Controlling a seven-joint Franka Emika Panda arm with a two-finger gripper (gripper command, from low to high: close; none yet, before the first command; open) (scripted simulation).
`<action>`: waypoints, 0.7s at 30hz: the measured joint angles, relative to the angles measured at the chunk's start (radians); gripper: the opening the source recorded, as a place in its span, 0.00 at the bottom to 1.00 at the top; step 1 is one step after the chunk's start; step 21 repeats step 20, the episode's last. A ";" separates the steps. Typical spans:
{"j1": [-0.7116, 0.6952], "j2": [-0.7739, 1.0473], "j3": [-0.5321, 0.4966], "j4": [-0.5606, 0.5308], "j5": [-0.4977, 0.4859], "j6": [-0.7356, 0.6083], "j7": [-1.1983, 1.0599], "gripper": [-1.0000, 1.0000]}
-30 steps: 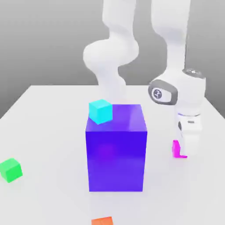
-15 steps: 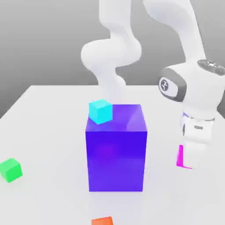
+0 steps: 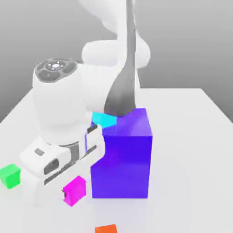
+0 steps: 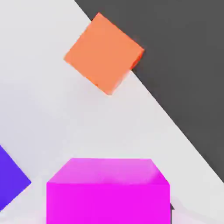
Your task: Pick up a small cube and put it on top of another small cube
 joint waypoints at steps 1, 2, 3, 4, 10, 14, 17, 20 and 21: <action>-0.032 -0.008 -0.024 -0.013 0.005 0.012 -0.041 0.00; -0.064 -0.015 -0.049 -0.028 0.010 0.024 -0.083 0.00; -0.094 -0.023 -0.070 -0.042 0.014 0.036 -0.120 0.00; -0.121 -0.031 -0.092 -0.055 0.018 0.047 -0.155 0.00; -0.256 -0.063 -0.188 -0.144 0.054 0.129 -0.343 0.00; -0.309 0.035 -0.122 -0.144 0.186 0.214 -0.450 0.00; -0.362 0.114 -0.052 -0.137 0.286 0.272 -0.523 1.00; -0.362 0.114 -0.052 -0.137 0.286 0.272 -0.523 1.00; -0.362 0.114 -0.052 -0.137 0.286 0.272 -0.523 1.00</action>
